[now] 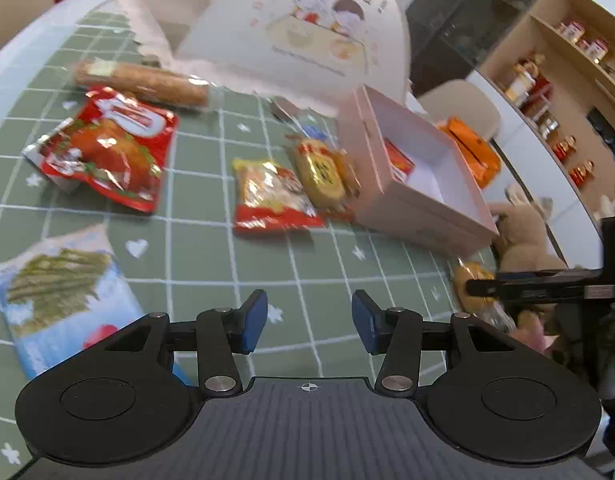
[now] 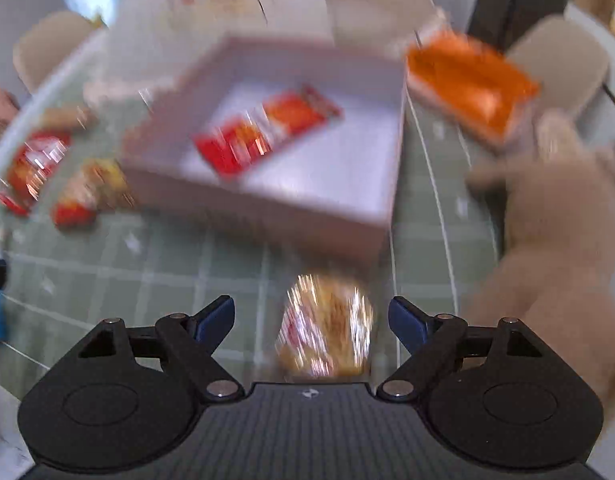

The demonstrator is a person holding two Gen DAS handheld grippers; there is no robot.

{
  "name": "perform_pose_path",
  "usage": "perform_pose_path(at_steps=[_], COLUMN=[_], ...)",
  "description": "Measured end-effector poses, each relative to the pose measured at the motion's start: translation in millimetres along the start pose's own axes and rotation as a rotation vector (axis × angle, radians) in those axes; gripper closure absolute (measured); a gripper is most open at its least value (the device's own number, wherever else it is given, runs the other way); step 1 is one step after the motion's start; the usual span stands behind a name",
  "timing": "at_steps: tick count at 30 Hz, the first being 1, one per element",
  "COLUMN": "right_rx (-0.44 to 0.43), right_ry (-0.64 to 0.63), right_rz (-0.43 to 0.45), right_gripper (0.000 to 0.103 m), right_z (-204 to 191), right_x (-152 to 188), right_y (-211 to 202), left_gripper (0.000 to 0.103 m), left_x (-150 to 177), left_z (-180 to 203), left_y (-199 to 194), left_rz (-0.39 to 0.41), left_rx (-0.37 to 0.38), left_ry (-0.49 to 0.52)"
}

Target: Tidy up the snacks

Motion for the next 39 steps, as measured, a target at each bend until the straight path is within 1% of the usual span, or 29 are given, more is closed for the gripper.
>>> perform_pose_path(at_steps=[1, 2, 4, 5, 7, 8, 9, 10, 11, 12, 13, 14, 16, 18, 19, 20, 21, 23, 24, 25, 26, 27, 30, 32, 33, 34, 35, 37, 39], right_rx=[-0.002, -0.02, -0.066, -0.091, -0.128, -0.124, -0.099, -0.07, -0.036, 0.013, 0.064, 0.08, 0.012, -0.062, -0.064, -0.044, -0.003, 0.059, 0.076, 0.088, 0.085, 0.076, 0.04, 0.01, -0.006, -0.026, -0.043, -0.075, -0.109], right_ry=[0.005, 0.003, -0.003, -0.008, -0.002, 0.004, 0.012, 0.022, 0.033, 0.05, 0.08, 0.113, 0.139, 0.117, 0.083, 0.039, -0.022, -0.12, -0.148, -0.167, -0.167, -0.156, -0.098, -0.068, -0.059, -0.053, -0.053, -0.062, -0.078], right_rz=[-0.015, -0.017, 0.03, 0.066, 0.16, 0.201, 0.265, 0.316, 0.367, 0.404, 0.423, 0.432, 0.409, 0.377, 0.358, 0.336, 0.31, 0.272, 0.257, 0.232, 0.204, 0.186, 0.145, 0.127, 0.122, 0.118, 0.117, 0.122, 0.136], right_gripper=[0.052, 0.054, 0.055, 0.055, 0.056, 0.056, 0.055, 0.055, 0.044, 0.034, 0.021, 0.021, 0.021, 0.021, 0.021, 0.021, 0.021, 0.021, 0.021, 0.021, 0.021, 0.021, 0.021, 0.021, 0.021, 0.021, 0.021, 0.021, 0.021], right_z=[1, -1, -7, -12, -17, -15, -13, -11, -7, -3, 1, 1, -7, -22, -29, -35, -42, -52, -51, -51, -49, -48, -40, -40, -42, -46, -51, -66, -81], right_x=[3, 3, -6, -14, -40, -53, -73, -88, -103, -116, -126, -130, -122, -96, -82, -69, -51, -23, -12, -2, 6, 8, 12, 10, 12, 11, 10, 6, 1], right_y=[-1, -6, -32, -48, -83, -92, -105, -113, -117, -119, -119, -120, -123, -125, -123, -120, -115, -105, -102, -97, -91, -85, -73, -62, -60, -56, -52, -46, -41], left_gripper=[0.052, 0.052, 0.052, 0.052, 0.052, 0.052, 0.052, 0.052, 0.052, 0.052, 0.052, 0.052, 0.052, 0.052, 0.052, 0.052, 0.052, 0.055, 0.057, 0.06, 0.059, 0.06, 0.058, 0.062, 0.063, 0.064, 0.064, 0.065, 0.065], left_x=[0, 0, -2, -4, -13, -22, -33, -49, -66, -82, -99, -115, -144, -166, -172, -176, -178, -177, -173, -169, -165, -160, -133, -108, -96, -84, -75, -59, -45], left_z=[2, 4, 8, 9, 8, 8, 9, 10, 12, 13, 14, 15, 21, 29, 32, 33, 32, 30, 30, 32, 35, 38, 48, 50, 49, 46, 43, 32, 22], left_y=[1, 2, 1, 0, 1, 3, 7, 13, 23, 36, 52, 70, 106, 140, 155, 171, 187, 213, 222, 225, 225, 223, 203, 187, 179, 170, 159, 136, 112], left_rz=[-0.004, -0.006, 0.0, 0.006, 0.021, 0.03, 0.046, 0.067, 0.079, 0.074, 0.059, 0.053, 0.069, 0.091, 0.088, 0.074, 0.051, 0.004, -0.018, 0.002, 0.003, 0.003, -0.011, -0.029, -0.025, -0.025, -0.022, -0.03, -0.036], left_rx=[0.006, 0.013, 0.026, 0.03, 0.034, 0.032, 0.026, 0.018, 0.013, 0.013, 0.016, 0.013, -0.032, -0.087, -0.096, -0.108, -0.134, -0.189, -0.202, -0.21, -0.209, -0.201, -0.107, -0.082, -0.076, -0.071, -0.059, -0.031, -0.02], left_ry=[0.007, 0.014, 0.029, 0.029, 0.018, 0.016, 0.023, 0.039, 0.053, 0.059, 0.061, 0.069, 0.124, 0.213, 0.249, 0.28, 0.311, 0.388, 0.421, 0.471, 0.506, 0.535, 0.618, 0.688, 0.706, 0.711, 0.691, 0.607, 0.538])
Point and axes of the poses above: each gripper's, at about its wrist camera, not at the fingertips, and y roughly the way its jaws point, z to its right, x to its underside, the point moved 5 cm from there along y, roughly the way its jaws point, and after that the axes turned 7 degrees about z, right-handed, at the moved point
